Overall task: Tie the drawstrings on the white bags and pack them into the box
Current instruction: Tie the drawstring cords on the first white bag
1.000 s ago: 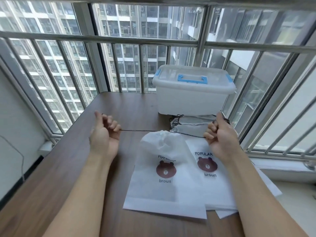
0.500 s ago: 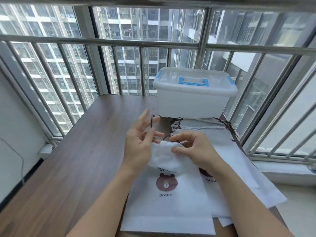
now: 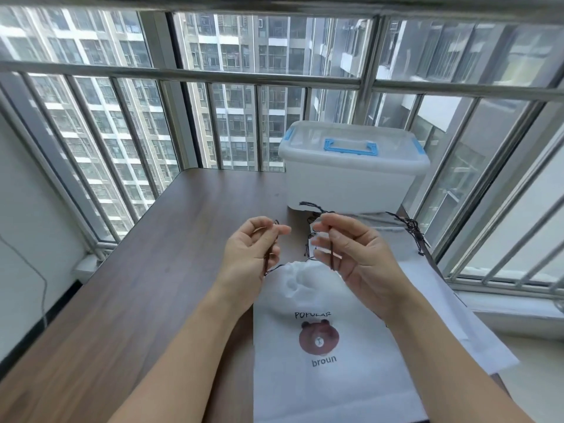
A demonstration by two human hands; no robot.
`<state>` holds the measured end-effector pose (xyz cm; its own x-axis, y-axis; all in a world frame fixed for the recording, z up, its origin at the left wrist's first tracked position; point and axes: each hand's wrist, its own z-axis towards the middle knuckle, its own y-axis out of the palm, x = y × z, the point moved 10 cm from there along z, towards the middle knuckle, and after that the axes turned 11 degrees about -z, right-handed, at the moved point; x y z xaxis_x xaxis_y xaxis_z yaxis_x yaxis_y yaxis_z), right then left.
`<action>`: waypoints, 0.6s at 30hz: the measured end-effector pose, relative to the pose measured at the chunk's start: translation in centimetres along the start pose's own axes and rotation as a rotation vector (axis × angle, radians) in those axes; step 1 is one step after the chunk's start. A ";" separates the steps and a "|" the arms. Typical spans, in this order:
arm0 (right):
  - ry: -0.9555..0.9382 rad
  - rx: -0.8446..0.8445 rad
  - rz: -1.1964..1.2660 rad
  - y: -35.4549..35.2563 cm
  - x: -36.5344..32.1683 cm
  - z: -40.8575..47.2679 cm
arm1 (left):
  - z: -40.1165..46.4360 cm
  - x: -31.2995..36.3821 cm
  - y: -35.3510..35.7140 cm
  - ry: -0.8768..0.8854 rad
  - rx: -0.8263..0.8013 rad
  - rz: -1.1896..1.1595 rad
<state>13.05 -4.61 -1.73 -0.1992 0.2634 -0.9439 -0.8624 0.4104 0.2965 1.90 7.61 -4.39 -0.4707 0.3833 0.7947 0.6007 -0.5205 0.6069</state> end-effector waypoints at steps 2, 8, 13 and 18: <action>0.009 -0.067 -0.009 1.3 0.3 -0.2 | -0.6 -0.1 1.6 0.026 -0.142 0.138; -0.173 -0.065 -0.478 2.2 -1.9 -0.8 | -2.8 -0.7 4.9 -0.049 -0.442 0.272; -0.177 -0.073 -0.725 2.7 -0.8 -0.9 | -1.9 -1.0 3.5 0.010 -0.225 0.317; -0.162 0.012 -0.593 0.8 -1.6 -0.3 | -1.9 -1.5 3.4 -0.033 -0.201 0.232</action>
<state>12.51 -4.99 -0.04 0.3868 0.1167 -0.9147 -0.7994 0.5369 -0.2696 3.41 3.82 -3.52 -0.3133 0.2595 0.9135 0.5480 -0.7362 0.3970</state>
